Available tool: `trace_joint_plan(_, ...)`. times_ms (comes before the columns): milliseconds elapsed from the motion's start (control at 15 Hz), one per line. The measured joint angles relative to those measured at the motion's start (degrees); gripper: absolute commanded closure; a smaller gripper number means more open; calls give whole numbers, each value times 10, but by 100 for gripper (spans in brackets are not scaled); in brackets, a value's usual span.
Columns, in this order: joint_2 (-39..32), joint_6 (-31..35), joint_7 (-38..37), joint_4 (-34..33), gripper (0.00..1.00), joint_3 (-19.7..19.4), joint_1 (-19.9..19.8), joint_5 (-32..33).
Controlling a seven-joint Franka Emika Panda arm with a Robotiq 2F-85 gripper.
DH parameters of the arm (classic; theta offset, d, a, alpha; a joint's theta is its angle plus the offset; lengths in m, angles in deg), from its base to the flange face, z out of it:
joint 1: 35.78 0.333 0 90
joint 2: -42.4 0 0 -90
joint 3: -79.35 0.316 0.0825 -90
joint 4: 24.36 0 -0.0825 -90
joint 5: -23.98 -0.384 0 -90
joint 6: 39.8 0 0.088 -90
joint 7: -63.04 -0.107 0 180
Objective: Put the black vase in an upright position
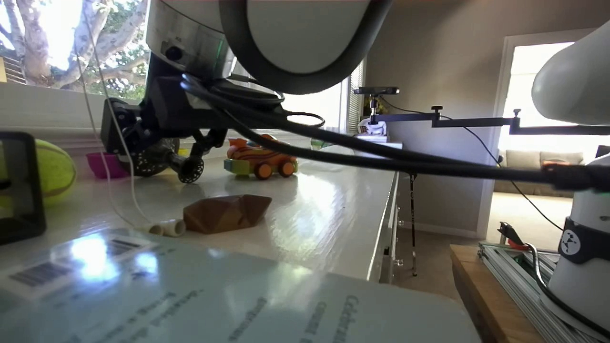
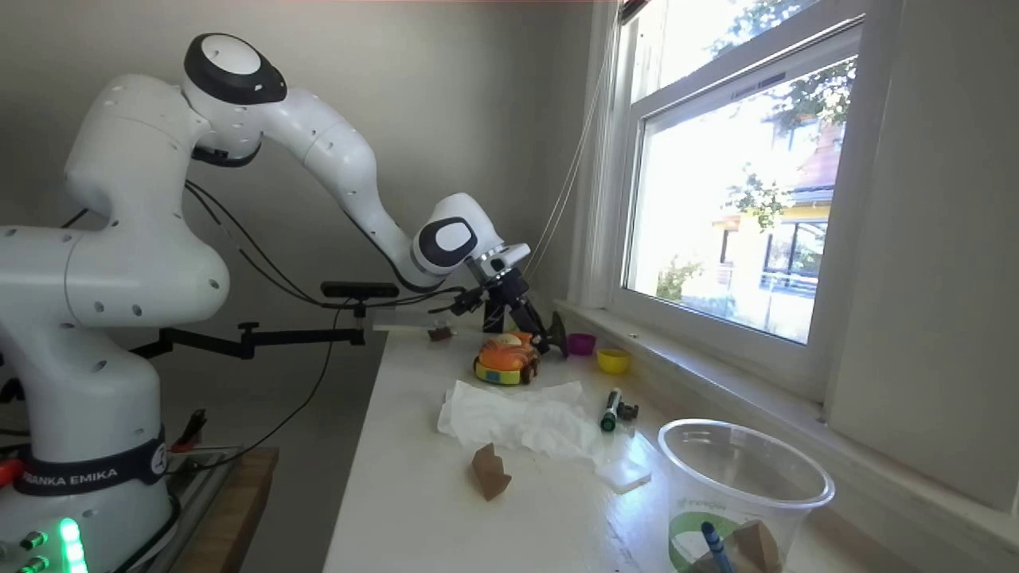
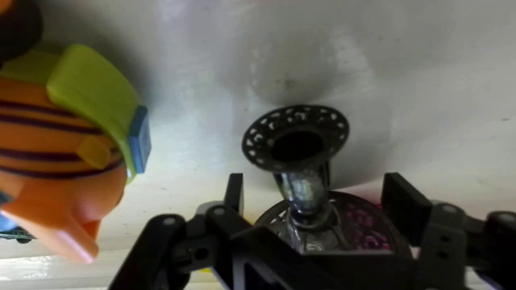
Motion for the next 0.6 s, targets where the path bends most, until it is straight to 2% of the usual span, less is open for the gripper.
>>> trace_joint_plan(200,1,0,16,-29,64,26,-38,-10)
trace_joint_plan(400,1,-1,33,-50,83,40,-58,-23)
trace_joint_plan(600,2,-3,44,-57,86,46,-61,-32)
